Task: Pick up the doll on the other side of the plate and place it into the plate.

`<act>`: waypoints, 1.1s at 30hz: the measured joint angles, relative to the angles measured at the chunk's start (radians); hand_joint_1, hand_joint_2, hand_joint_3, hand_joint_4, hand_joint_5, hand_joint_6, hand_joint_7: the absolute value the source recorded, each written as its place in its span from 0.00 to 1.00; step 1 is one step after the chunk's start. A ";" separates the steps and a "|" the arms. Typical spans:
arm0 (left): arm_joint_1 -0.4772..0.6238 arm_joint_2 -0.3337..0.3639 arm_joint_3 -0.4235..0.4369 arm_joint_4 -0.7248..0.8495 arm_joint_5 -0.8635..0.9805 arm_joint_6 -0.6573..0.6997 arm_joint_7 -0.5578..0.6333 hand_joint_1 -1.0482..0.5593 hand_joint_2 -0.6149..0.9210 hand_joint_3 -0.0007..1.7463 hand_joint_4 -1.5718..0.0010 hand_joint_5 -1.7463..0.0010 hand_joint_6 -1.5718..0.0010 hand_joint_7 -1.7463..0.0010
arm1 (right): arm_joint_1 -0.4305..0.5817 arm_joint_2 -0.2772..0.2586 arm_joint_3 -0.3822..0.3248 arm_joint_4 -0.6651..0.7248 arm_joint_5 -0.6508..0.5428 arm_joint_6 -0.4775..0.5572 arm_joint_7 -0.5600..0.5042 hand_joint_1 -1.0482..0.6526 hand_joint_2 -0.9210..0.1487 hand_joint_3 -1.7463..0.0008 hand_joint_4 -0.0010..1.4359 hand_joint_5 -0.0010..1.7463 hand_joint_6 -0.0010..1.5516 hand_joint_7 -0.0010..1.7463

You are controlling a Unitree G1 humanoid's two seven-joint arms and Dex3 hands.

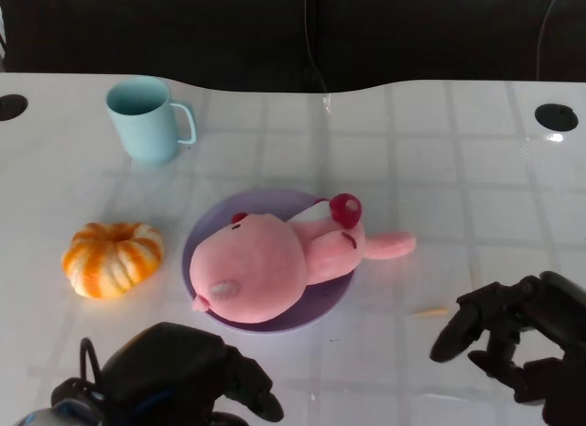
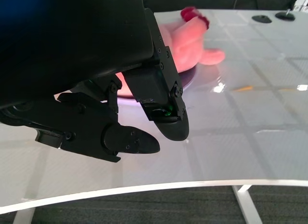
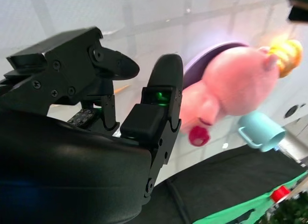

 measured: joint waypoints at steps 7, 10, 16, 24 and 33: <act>0.000 0.001 0.011 0.002 -0.015 -0.005 0.000 0.51 1.00 0.14 0.50 0.31 0.30 0.99 | -0.014 0.018 0.027 0.070 -0.040 -0.015 -0.044 0.61 0.40 0.39 0.55 0.96 0.51 0.70; 0.000 0.002 0.015 0.003 -0.015 -0.013 0.000 0.51 1.00 0.14 0.50 0.31 0.30 0.99 | -0.016 0.018 0.038 0.099 -0.071 -0.035 -0.064 0.61 0.41 0.38 0.55 0.99 0.50 0.74; 0.000 0.005 0.021 0.007 -0.021 -0.033 0.000 0.52 1.00 0.13 0.50 0.30 0.30 0.98 | -0.019 0.067 0.039 0.134 -0.073 -0.048 -0.114 0.63 0.40 0.35 0.55 1.00 0.47 0.81; 0.000 0.008 0.029 0.010 -0.032 -0.039 0.000 0.52 1.00 0.14 0.50 0.31 0.30 0.99 | -0.038 0.079 0.037 0.144 -0.037 -0.048 -0.097 0.62 0.43 0.33 0.53 0.99 0.46 0.80; 0.001 0.011 0.030 0.011 -0.033 -0.039 0.000 0.52 1.00 0.14 0.49 0.30 0.29 0.98 | -0.041 0.074 0.037 0.144 -0.027 -0.042 -0.069 0.62 0.42 0.35 0.54 0.94 0.48 0.77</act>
